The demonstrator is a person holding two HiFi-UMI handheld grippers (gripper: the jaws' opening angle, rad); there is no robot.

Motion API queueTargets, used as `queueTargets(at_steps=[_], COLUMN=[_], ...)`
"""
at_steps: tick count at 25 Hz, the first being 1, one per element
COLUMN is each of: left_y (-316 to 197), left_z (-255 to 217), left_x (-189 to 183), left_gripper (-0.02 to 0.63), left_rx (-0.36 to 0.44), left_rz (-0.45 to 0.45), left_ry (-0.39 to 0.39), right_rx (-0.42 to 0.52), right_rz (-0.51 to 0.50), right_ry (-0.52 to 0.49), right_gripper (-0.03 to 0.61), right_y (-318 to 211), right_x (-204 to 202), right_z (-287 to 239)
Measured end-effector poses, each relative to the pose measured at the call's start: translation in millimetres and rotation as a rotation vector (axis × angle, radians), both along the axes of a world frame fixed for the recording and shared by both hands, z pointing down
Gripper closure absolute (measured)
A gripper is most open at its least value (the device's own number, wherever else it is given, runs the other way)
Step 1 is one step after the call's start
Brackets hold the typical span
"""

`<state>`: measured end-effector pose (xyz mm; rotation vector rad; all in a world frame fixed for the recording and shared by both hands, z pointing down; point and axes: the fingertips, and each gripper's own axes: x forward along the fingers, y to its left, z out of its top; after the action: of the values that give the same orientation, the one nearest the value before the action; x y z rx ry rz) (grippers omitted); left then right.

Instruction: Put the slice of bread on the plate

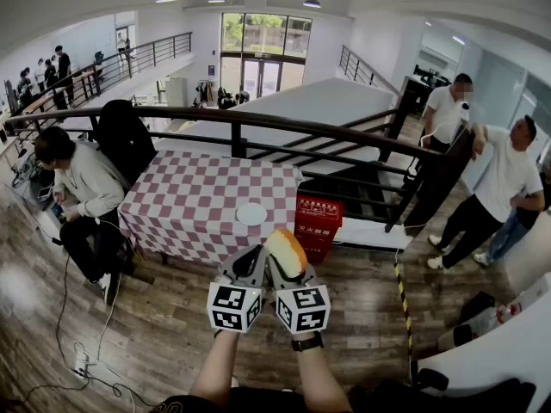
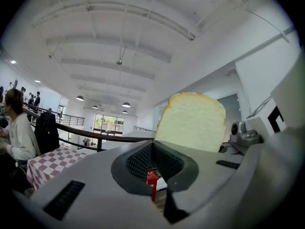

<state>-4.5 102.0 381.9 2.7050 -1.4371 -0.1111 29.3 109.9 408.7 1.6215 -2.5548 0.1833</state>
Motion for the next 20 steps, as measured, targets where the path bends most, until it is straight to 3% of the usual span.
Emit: queueTargets(at_steps=[15,20], left_y=[-10.9,-17.4], left_z=[17.8,29.7], left_x=[-79.2,-100.6], left_gripper=[0.597,0.597], left_rx=[-0.038,-0.056], left_rz=[0.051,0.041], left_ry=[-0.025,0.009], right_rx=[-0.046,-0.066], right_rz=[0.030,0.020], right_ry=[0.002,0.046], right_gripper=[0.483,0.483], right_y=[-7.2,-6.7], right_x=[-84.4,-106.0], right_z=[19.1,34.9])
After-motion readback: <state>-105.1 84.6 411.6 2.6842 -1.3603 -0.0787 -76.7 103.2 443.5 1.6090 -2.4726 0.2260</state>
